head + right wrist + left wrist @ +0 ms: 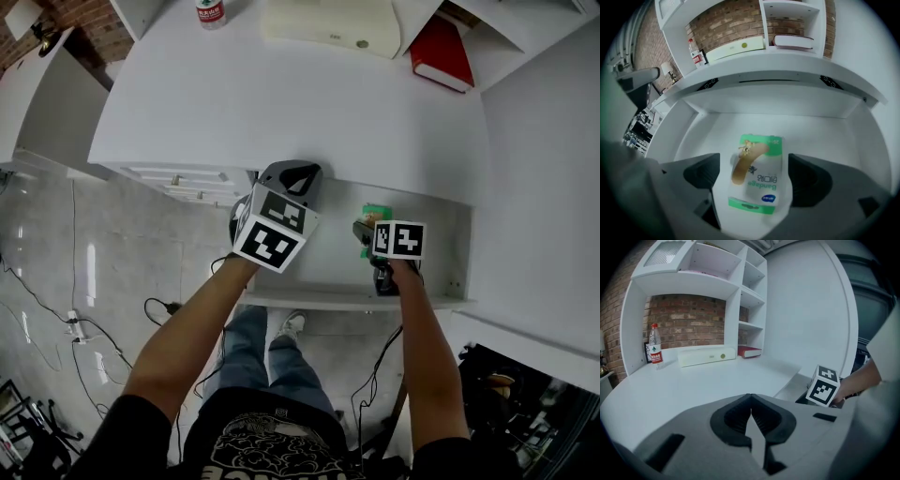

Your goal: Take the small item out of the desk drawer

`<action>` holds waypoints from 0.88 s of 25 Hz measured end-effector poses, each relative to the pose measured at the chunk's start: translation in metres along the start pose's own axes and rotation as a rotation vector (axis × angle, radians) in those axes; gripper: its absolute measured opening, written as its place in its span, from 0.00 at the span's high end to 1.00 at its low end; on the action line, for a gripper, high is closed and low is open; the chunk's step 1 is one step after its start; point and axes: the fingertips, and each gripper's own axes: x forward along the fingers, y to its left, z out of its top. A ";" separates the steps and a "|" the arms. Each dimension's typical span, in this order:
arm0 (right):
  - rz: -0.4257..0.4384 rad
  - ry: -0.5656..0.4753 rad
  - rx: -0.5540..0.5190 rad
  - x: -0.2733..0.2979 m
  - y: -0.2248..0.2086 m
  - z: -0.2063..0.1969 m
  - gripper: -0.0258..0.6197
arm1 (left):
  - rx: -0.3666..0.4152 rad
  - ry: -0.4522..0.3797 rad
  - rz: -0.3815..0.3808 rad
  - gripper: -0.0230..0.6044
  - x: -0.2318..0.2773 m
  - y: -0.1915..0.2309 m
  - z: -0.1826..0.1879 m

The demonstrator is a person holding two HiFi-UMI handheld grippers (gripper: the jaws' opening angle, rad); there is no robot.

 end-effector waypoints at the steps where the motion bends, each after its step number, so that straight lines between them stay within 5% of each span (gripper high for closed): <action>1: -0.002 0.008 0.000 0.003 0.000 -0.001 0.26 | 0.000 0.000 0.002 0.95 -0.001 0.000 -0.002; 22: -0.048 0.073 -0.027 0.009 -0.002 -0.010 0.41 | -0.009 0.024 0.031 0.95 -0.015 -0.002 -0.018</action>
